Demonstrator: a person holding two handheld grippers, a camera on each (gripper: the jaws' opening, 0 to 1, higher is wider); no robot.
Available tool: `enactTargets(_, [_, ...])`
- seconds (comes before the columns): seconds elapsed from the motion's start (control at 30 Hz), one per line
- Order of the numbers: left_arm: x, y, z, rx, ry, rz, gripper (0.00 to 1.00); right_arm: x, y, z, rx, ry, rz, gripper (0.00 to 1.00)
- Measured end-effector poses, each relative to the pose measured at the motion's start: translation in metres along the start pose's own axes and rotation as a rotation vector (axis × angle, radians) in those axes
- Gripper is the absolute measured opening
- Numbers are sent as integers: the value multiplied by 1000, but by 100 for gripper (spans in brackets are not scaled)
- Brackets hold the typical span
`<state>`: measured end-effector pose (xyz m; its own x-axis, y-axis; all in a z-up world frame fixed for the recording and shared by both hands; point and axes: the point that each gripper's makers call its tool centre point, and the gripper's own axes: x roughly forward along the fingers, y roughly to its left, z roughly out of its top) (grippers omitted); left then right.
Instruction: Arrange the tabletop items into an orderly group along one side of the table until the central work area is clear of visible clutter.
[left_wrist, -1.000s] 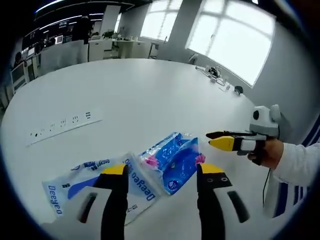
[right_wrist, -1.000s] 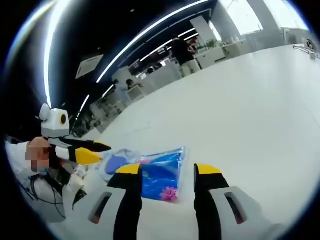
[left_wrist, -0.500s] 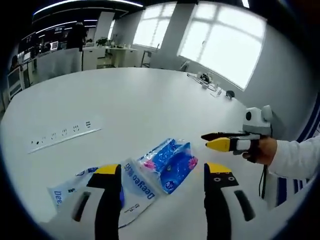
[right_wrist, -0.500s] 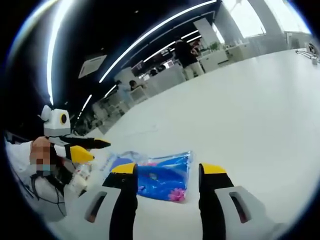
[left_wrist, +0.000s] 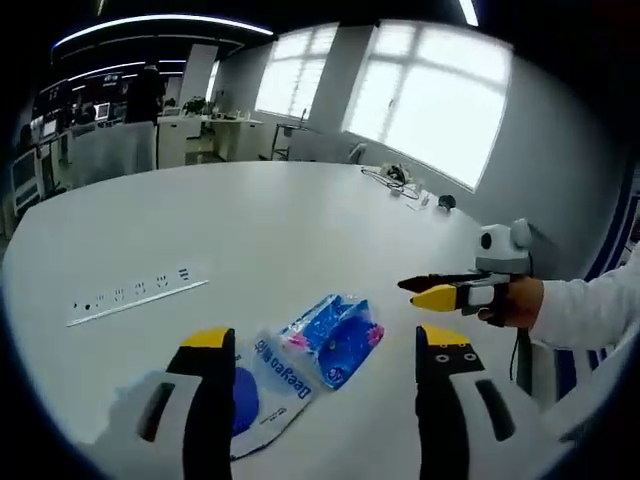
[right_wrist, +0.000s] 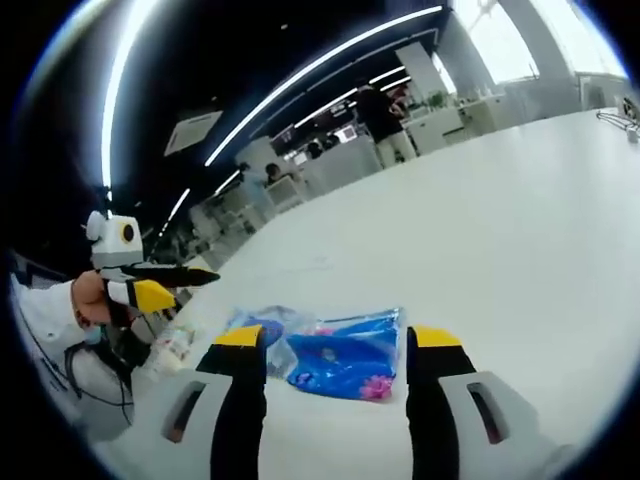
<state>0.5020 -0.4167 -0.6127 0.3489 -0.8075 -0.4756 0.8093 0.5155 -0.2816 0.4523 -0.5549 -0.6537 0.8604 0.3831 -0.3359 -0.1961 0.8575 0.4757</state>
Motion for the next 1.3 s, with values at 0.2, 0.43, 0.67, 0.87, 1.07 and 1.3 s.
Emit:
enactTargets(0.2, [-16, -2, 9, 24, -46, -17, 82, -5, 14, 8, -21, -11, 13, 56])
enactTargets(0.43, [-38, -3, 10, 48, -60, -29, 85, -9, 28, 10, -27, -20, 21, 56])
enactTargets(0.67, [-66, -7, 13, 61, -92, -62, 92, -11, 44, 9, -38, -24, 32, 58])
enactTargets(0.87, [-97, -7, 10, 82, -91, -86, 94, -13, 58, 7, -50, -25, 44, 60])
enactTargets(1.07, [-125, 0, 5, 84, -99, -81, 93, -13, 74, 6, -62, -31, 57, 64])
enactTargets(1.3, [-151, 3, 5, 78, -122, -75, 93, -13, 94, 1, -96, -18, 78, 68])
